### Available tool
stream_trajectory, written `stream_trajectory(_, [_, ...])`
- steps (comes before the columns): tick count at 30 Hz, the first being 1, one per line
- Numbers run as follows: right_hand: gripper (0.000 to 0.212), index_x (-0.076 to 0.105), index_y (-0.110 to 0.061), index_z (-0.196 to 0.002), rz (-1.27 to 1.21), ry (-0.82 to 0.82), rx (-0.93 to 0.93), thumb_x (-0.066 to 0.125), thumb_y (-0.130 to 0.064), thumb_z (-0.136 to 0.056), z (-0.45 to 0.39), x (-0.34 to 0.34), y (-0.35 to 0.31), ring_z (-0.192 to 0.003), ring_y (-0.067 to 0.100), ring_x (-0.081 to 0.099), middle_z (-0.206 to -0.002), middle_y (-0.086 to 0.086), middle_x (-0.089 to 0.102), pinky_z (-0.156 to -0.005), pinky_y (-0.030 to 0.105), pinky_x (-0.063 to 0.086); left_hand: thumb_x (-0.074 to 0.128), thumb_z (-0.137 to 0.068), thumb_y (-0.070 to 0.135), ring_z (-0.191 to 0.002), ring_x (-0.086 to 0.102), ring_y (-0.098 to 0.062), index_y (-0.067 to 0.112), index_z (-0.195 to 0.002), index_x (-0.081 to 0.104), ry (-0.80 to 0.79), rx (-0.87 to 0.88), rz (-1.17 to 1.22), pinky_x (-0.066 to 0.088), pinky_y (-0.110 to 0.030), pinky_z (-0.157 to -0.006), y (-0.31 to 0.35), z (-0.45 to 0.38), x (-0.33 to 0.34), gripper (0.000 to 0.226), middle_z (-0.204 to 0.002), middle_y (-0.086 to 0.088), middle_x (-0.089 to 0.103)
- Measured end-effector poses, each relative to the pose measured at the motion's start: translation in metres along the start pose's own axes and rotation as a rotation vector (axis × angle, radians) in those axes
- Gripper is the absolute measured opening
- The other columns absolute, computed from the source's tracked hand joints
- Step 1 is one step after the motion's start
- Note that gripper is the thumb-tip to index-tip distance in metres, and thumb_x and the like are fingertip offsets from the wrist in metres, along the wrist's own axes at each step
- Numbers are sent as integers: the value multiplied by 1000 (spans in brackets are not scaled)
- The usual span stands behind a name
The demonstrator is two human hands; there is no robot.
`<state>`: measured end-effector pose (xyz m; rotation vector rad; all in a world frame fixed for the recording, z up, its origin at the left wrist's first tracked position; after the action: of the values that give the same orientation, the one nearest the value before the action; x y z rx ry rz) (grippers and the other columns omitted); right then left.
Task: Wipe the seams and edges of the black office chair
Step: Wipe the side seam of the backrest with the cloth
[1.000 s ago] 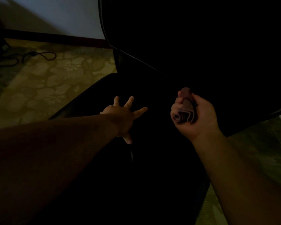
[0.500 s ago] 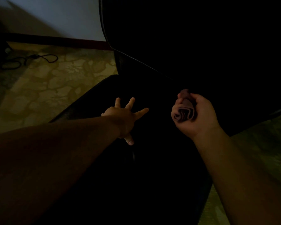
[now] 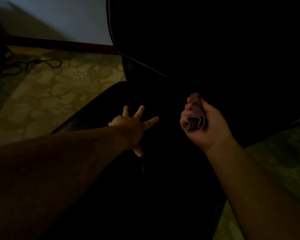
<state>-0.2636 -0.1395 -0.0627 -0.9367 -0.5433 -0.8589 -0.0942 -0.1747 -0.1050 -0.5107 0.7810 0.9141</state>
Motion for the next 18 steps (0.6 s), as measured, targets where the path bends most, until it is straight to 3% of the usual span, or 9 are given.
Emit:
stream_trajectory(5, [28, 63, -19, -89, 25, 139, -19, 43, -33, -104, 0, -6, 0, -53, 6, 58, -78, -4, 58, -42, 17, 45, 84, -63, 65, -147, -19, -54, 60, -144, -27, 2, -9, -5, 47, -71, -95, 0, -1, 1, 138, -161, 2, -35])
stream_trajectory(9, [30, 62, -17, -95, -23, 22, 4, 41, -37, -102, 1, 1, 2, -50, 6, 51, -77, -4, 54, -43, 18, 43, 83, -64, 65, -147, -19, -54, 58, -145, -27, -1, -8, -8, 46, -71, -97, 2, 0, 0, 137, -162, 1, -35])
stream_trajectory(14, [27, 62, -19, -97, -4, 111, -13, 41, -35, -104, -4, -3, 1, -58, 6, 57, -80, -5, 57, -44, 17, 45, 83, -66, 63, -147, -20, -54, 57, -147, -27, -11, -18, 5, 45, -71, -98, 2, 2, -1, 136, -162, 0, -35])
stream_trajectory(18, [32, 62, -16, -95, 12, -4, -15, 39, -37, -103, -2, 7, 0, -53, 6, 50, -76, -4, 56, -45, 17, 41, 82, -65, 65, -147, -18, -53, 58, -147, -26, 3, -11, -8, 46, -71, -97, 2, 2, -2, 136, -162, 1, -35])
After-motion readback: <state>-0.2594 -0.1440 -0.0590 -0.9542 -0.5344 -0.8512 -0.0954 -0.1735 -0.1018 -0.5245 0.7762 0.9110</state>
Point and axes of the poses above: each hand's wrist, its own z-axis away from the middle knuckle, its own x-axis out of the palm, y = z × x, the point moved 8 cm from there along -z, towards the middle knuckle
